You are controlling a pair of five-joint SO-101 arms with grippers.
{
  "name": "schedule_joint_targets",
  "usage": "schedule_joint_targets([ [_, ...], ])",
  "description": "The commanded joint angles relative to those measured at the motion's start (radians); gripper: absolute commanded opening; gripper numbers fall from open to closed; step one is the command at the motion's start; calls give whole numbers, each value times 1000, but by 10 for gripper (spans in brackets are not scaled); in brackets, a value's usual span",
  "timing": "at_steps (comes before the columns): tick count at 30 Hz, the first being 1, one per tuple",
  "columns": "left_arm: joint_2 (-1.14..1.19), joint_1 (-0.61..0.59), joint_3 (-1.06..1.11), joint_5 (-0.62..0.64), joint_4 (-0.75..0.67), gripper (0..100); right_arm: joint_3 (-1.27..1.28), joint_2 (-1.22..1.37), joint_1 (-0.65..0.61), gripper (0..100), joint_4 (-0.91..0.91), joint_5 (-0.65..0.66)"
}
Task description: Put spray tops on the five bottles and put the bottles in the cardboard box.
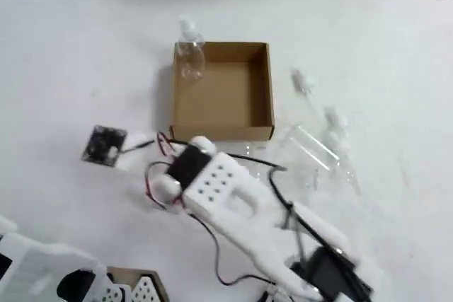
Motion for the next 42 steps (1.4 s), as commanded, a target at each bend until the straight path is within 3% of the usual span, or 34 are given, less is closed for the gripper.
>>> schedule_joint_targets([
  [1,-5,-7,-60,-58,-17,20,-106,85,-12,121,-16,-130],
  [17,-4,4,-54,-72,-15,20,-138,271,-88,145,-216,-146],
  [42,-12,31,-58,-78,48,20,-92,386,-68,145,-237,-152],
])
